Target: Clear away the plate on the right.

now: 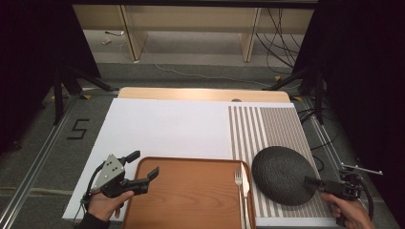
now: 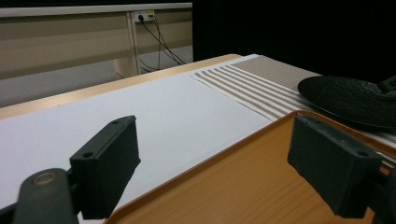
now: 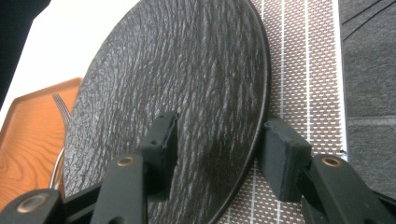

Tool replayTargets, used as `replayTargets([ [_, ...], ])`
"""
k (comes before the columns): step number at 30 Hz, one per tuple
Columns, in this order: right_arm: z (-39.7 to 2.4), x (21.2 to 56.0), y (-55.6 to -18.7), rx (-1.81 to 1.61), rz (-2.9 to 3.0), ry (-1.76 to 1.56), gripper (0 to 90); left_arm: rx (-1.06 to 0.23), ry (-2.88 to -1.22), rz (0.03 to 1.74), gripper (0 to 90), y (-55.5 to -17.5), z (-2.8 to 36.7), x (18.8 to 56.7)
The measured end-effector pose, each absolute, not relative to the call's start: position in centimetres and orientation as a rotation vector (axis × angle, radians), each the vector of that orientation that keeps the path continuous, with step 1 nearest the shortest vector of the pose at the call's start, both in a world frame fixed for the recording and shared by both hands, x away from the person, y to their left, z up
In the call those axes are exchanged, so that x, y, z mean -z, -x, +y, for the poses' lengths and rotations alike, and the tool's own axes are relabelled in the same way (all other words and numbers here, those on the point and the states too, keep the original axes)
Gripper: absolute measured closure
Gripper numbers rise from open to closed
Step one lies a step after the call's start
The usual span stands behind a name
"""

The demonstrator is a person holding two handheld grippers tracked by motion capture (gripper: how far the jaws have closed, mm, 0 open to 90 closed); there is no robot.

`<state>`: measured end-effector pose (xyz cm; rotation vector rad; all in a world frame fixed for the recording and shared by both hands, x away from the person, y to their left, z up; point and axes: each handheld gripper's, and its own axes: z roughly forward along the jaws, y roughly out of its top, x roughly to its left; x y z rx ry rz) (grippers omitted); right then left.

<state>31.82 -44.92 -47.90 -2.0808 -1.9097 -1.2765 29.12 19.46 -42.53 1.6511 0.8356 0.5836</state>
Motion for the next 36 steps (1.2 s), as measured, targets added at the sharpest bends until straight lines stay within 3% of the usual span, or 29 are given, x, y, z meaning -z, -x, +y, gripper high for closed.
replayTargets([
  [17, -45.43, 48.39, -31.95, 1.305, -1.805, 2.107, 61.5, -0.584, -1.653, 0.837, 15.9, -29.15, 19.45, 42.54],
  [36, -45.8, 48.71, -31.96, 1.296, -1.697, 2.107, 65.1, -0.583, -1.653, 0.836, 15.9, -29.15, 19.4, 42.55],
])
